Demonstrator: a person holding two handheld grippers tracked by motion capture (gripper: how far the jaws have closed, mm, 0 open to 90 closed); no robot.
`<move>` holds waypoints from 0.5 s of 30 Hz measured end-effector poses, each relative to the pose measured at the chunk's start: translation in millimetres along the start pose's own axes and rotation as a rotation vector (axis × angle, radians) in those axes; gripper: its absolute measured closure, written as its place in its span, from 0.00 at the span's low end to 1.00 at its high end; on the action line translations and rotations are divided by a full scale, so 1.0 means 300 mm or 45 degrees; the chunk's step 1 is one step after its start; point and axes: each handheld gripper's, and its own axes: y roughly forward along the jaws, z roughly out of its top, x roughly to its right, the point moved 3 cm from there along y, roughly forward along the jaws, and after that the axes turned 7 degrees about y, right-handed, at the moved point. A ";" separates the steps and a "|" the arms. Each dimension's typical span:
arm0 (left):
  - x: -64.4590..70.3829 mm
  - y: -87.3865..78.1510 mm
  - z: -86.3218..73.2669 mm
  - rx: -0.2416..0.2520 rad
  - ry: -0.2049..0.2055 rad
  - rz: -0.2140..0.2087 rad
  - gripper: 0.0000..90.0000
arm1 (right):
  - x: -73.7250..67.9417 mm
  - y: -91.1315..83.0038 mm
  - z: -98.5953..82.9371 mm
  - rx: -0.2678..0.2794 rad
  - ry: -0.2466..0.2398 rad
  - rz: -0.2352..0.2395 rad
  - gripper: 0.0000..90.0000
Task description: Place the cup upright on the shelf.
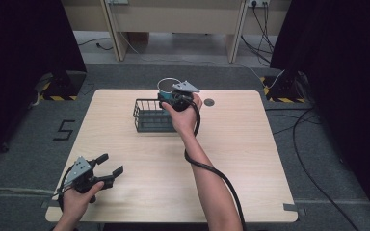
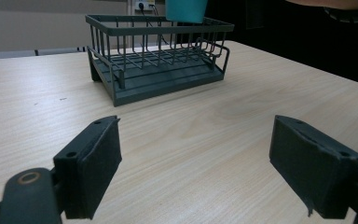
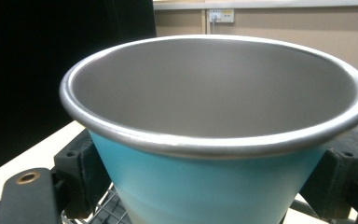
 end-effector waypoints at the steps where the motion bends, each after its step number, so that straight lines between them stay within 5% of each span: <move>1: 0.000 0.000 0.000 0.000 0.001 0.000 0.18 | 0.001 0.003 -0.003 -0.007 0.002 -0.002 0.19; 15: 0.000 -0.001 0.000 0.001 0.000 -0.003 0.18 | 0.008 0.038 -0.034 -0.045 0.017 -0.023 0.19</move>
